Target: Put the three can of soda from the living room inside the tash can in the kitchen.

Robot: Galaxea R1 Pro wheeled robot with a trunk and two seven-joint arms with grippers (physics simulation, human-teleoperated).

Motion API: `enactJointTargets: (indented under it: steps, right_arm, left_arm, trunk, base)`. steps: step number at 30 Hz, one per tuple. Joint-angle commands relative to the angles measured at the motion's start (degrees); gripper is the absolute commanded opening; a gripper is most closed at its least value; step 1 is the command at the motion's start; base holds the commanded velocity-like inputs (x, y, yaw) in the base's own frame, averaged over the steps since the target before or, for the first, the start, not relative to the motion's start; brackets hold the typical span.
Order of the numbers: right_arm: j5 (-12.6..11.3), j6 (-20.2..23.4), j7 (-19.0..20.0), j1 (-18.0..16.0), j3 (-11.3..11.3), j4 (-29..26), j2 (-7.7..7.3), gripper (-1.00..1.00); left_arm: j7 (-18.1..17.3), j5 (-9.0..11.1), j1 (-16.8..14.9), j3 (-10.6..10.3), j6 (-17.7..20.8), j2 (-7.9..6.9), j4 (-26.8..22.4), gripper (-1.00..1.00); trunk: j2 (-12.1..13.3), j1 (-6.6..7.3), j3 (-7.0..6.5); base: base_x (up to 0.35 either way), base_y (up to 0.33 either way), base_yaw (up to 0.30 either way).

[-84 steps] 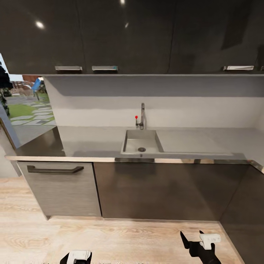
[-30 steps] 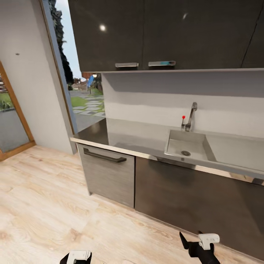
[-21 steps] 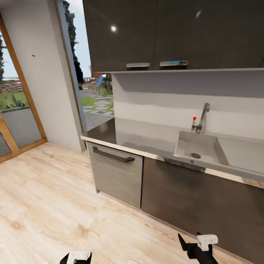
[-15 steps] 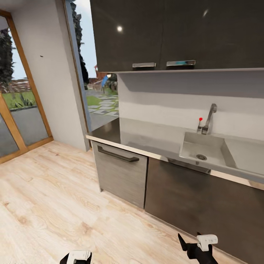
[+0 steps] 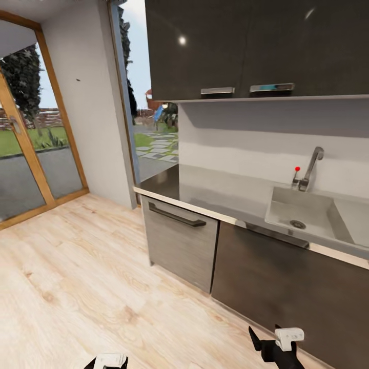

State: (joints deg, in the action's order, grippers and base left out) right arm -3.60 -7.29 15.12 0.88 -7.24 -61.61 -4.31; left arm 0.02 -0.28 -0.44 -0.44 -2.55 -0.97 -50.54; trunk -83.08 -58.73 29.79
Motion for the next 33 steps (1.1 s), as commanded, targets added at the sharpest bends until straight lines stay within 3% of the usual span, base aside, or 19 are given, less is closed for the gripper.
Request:
enactJointTargets:
  steps: [1,10,33]
  right_arm:
    - [0.0,0.0,0.0,0.0,0.0,0.0,0.00,1.00]
    - [0.0,0.0,0.0,0.0,0.0,0.1,0.00,1.00]
    - [0.0,0.0,0.0,0.0,0.6,0.5,0.00,1.00]
  left_arm:
    - [0.0,0.0,0.0,0.0,0.0,0.00,0.0,1.00]
    - [0.1,-0.2,0.0,0.0,-2.3,0.00,0.2,1.00]
    - [0.1,-0.2,0.0,0.0,-2.5,0.00,0.2,1.00]
  trunk:
    - [0.0,0.00,0.00]
    - [0.0,0.00,0.00]
    - [0.0,0.00,0.76]
  base:
    - [0.000,0.000,0.246]
    - [0.000,0.000,0.251]
    - [0.000,0.000,0.219]
